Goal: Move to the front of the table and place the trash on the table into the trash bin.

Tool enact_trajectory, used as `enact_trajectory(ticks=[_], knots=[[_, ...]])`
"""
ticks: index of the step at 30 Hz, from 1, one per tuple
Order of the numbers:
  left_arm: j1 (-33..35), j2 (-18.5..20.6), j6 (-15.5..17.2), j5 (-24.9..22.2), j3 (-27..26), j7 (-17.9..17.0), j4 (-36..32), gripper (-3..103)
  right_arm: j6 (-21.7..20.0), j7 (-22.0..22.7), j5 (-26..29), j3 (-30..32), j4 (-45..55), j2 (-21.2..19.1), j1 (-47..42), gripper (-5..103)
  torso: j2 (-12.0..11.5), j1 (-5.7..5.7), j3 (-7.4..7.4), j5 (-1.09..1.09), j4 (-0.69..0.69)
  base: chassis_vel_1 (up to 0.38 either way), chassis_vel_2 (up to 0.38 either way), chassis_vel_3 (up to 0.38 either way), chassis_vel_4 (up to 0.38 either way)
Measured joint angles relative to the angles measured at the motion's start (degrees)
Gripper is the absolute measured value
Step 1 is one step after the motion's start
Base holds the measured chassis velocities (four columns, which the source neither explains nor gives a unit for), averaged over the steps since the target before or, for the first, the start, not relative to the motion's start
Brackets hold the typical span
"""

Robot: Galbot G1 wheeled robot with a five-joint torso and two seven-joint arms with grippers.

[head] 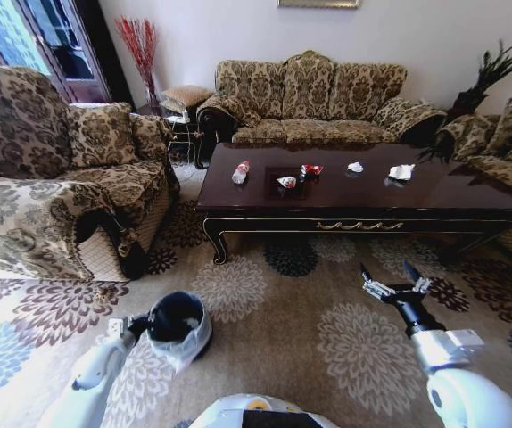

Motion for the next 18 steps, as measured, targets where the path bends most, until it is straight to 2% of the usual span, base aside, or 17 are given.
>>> enact_trajectory(ticks=[5, 6, 7, 11, 18], knots=[[4.4, -3.3, -2.3, 1.6, -2.2, -1.7, -10.1, 3, -0.8, 0.7, 0.3, 0.3, 0.7, -0.4, 0.4, 100, 0.4, 0.11, 0.22, 0.0, 0.01, 0.0, 0.0, 0.0, 0.0], [6.3, -4.5, -2.6, 3.0, -2.7, -2.3, -13.4, 3, -1.0, 0.8, 0.5, 0.3, 1.0, -0.7, 0.6, 100, 0.8, 0.28, 0.44, -0.02, 0.03, 0.0, 0.0, 0.0, 0.0], [6.3, -4.5, -2.6, 3.0, -2.7, -2.3, -13.4, 3, -1.0, 0.8, 0.5, 0.3, 1.0, -0.7, 0.6, 100, 0.8, 0.28, 0.44, -0.02, 0.03, 0.0, 0.0, 0.0, 0.0], [9.5, -8.3, -3.4, 6.6, -3.1, -3.5, -20.9, 3, -1.6, 1.3, 1.4, 0.3, 1.7, -0.9, 1.3, 100, 2.0, 0.76, 1.23, -0.02, 0.04, 0.0, 0.0, 0.0, 0.0], [9.8, -11.5, -3.2, 8.6, -2.1, -4.4, -26.3, 3, -1.7, 1.9, 1.9, 0.3, 1.7, -0.8, 1.8, 100, 3.9, 1.45, 2.46, -0.02, 0.02, 0.0, 0.0, 0.0, 0.0]])
